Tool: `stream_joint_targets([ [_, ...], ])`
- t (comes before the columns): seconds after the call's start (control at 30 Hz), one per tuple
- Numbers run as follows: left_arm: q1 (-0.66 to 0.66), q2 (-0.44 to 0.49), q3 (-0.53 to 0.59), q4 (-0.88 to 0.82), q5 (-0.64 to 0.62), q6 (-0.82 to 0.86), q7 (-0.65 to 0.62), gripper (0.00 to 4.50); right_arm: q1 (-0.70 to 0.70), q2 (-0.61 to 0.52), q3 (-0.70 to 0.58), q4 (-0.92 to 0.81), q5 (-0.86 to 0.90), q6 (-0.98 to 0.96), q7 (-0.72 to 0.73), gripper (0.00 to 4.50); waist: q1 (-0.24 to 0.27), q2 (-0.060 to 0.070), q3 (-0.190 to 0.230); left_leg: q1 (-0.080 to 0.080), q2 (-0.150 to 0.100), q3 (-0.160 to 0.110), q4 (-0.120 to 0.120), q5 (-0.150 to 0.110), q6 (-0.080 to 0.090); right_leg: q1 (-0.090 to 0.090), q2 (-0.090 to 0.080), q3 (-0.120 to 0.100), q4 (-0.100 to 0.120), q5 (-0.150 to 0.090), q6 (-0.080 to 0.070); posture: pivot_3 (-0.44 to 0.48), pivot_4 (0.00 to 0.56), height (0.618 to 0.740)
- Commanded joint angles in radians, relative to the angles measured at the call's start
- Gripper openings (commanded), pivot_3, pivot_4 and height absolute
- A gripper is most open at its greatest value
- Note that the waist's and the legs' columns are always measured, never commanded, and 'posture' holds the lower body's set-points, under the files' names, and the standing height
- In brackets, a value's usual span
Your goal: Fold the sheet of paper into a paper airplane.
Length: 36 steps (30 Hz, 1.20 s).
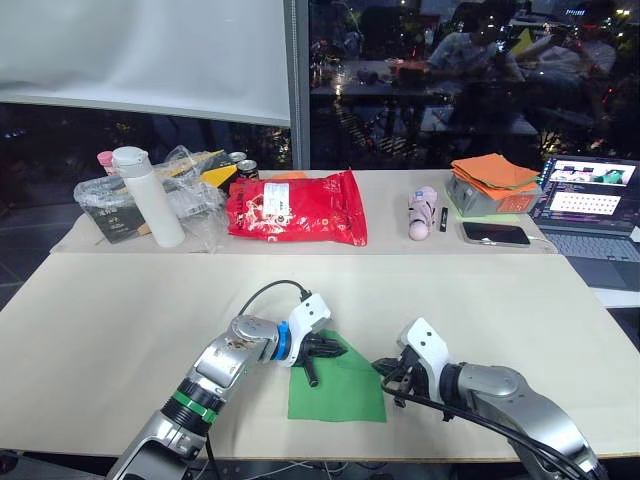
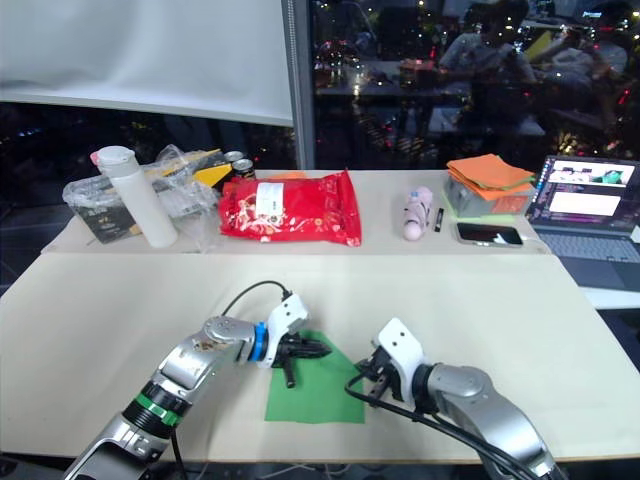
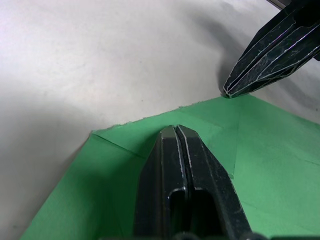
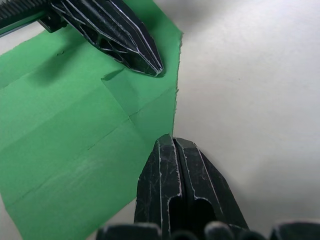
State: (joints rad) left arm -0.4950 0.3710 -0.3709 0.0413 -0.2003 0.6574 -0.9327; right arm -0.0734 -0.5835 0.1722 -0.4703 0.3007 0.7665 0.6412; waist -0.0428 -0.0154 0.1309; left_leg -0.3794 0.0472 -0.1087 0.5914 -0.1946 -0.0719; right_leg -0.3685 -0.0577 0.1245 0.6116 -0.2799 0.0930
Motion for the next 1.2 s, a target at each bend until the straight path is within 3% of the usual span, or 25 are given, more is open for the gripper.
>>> stream_joint_targets([
  [0.03,0.001,0.004,-0.008,0.001,0.004,0.005,-0.004,0.0,-0.024,0.004,-0.024,-0.041,0.032,-0.009,0.014,0.03,0.0,0.0,0.0,0.0,0.0,0.0,0.0,0.0,0.0,0.0,0.0,0.0,0.0,0.0,0.0,0.0,0.15,0.732],
  [0.5,-0.045,-0.066,0.049,0.035,-0.04,0.07,0.045,0.0,-0.037,0.053,0.117,0.043,-0.059,-0.04,-0.014,0.03,0.0,0.0,0.0,0.0,0.0,0.0,0.0,0.0,0.0,0.0,0.0,0.0,0.0,0.0,0.0,0.0,0.15,0.732],
  [0.77,-0.022,-0.041,0.047,0.052,-0.002,0.045,0.086,0.0,-0.034,0.066,0.129,0.069,-0.081,-0.062,-0.024,0.03,-0.003,0.0,-0.001,0.001,0.0,0.0,0.0,0.0,0.0,0.0,0.0,0.0,0.0,0.0,0.0,0.0,0.15,0.732],
  [1.07,-0.018,-0.049,0.143,0.01,-0.036,0.068,0.156,0.0,-0.075,0.071,0.151,0.092,-0.084,-0.075,-0.008,0.03,-0.005,0.0,-0.001,0.002,0.0,0.0,0.0,0.0,0.0,0.001,0.0,0.0,0.001,0.0,0.0,0.0,0.15,0.732],
  [1.2,-0.01,-0.089,0.275,-0.066,-0.153,0.199,0.204,0.0,-0.109,0.077,0.166,0.118,-0.1,-0.081,0.0,0.03,-0.003,-0.001,-0.001,0.001,0.0,0.0,0.0,0.0,0.0,0.001,0.0,0.0,0.0,0.0,0.0,0.0,0.15,0.732],
])
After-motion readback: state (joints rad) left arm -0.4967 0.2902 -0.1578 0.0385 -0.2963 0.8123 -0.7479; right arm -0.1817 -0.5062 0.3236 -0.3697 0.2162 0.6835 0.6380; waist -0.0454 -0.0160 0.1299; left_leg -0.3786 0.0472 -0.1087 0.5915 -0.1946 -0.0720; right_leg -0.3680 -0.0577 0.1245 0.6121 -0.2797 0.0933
